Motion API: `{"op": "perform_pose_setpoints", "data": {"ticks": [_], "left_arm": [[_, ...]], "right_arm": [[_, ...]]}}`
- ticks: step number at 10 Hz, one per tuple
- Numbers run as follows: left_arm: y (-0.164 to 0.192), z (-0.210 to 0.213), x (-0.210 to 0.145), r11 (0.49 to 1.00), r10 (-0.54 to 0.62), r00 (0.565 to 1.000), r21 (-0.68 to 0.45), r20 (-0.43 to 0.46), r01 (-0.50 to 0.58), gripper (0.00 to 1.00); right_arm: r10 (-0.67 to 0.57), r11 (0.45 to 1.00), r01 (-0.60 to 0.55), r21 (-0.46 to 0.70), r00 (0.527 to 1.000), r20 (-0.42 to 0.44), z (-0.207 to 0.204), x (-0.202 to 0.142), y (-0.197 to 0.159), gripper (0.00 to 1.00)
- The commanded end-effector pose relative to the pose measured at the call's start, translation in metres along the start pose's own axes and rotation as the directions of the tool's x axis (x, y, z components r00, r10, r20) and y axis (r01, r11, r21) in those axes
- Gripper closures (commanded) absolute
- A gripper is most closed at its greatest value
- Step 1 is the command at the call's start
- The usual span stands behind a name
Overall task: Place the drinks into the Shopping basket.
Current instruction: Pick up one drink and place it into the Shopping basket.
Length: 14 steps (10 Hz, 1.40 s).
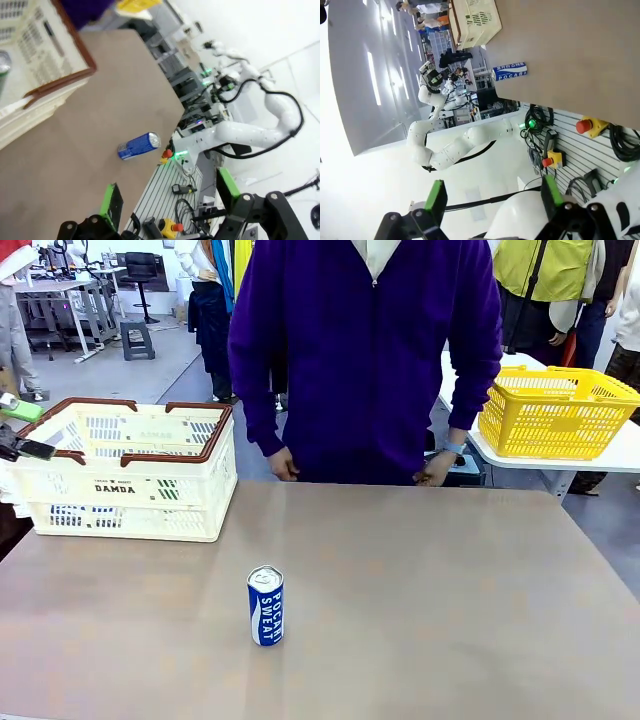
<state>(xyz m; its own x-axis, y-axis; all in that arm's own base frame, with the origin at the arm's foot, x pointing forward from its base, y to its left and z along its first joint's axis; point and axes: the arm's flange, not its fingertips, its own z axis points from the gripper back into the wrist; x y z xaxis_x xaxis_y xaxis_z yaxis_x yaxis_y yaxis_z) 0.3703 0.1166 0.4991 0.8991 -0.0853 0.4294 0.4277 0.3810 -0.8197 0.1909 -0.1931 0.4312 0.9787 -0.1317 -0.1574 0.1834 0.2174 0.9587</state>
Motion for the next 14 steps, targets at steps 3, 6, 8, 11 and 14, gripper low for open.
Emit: {"op": "perform_pose_setpoints", "data": {"ticks": [3, 6, 8, 11, 14], "left_arm": [[-0.164, -0.136, 0.08, 0.83, 0.254, 0.894, 0.558, -0.37, -0.005, 0.0], [-0.21, -0.296, 0.066, 0.517, 0.417, 0.819, 0.844, -0.394, 0.143, 0.0], [-0.202, -0.358, 0.022, 0.389, 0.449, 0.852, 0.917, -0.268, 0.083, 0.0], [-0.199, -0.377, 0.005, 0.429, 0.404, 0.863, 0.896, -0.303, 0.113, 0.0], [-0.19, -0.382, -0.001, 0.449, 0.398, 0.864, 0.887, -0.309, 0.111, 0.0]], "right_arm": [[-0.012, 1.0, 0.012, 0.019, 1.0, 0.007, -0.001, -0.003, 0.0, 0.0], [-0.012, 1.0, 0.012, 0.019, 1.0, 0.007, -0.001, -0.003, 0.0, 0.0], [-0.012, 1.0, 0.012, 0.019, 1.0, 0.007, -0.001, -0.003, 0.0, 0.0], [-0.012, 1.0, 0.012, 0.019, 1.0, 0.007, -0.001, -0.003, 0.0, 0.0], [-0.012, 1.0, 0.012, 0.019, 1.0, 0.007, -0.001, -0.003, 0.0, 0.0]]}}
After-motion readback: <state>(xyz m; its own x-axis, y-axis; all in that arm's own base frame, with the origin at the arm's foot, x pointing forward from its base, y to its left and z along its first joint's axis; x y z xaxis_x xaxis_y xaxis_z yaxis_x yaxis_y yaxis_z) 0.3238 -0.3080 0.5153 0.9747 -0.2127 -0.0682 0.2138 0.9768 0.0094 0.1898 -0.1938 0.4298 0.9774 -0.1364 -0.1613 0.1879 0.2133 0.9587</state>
